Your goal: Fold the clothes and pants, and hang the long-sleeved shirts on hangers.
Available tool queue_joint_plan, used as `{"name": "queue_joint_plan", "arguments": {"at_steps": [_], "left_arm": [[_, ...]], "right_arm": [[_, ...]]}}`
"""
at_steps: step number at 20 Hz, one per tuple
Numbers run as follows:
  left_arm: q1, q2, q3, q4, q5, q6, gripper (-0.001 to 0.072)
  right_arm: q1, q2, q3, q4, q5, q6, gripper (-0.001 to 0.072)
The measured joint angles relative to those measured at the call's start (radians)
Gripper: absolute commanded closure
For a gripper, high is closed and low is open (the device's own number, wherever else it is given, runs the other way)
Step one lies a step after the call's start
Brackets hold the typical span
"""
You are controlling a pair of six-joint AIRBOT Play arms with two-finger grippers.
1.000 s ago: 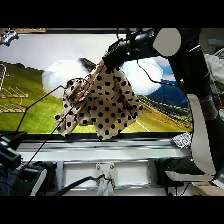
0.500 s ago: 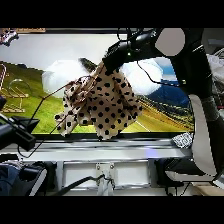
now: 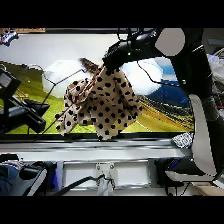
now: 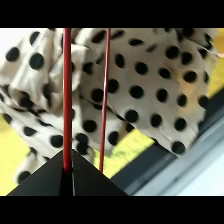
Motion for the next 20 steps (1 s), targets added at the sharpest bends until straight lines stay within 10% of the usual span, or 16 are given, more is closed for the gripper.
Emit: {"name": "queue_joint_plan", "arguments": {"at_steps": [11,20], "left_arm": [[0.000,-0.053,-0.019,-0.104,0.003,0.058,0.0699],[0.011,-0.405,-0.032,-0.554,0.201,0.384,0.0701]], "right_arm": [[0.000,-0.002,0.000,-0.039,-0.008,-0.002,0.0694],[0.000,-0.002,0.000,-0.026,0.020,-0.003,0.0694]]}}
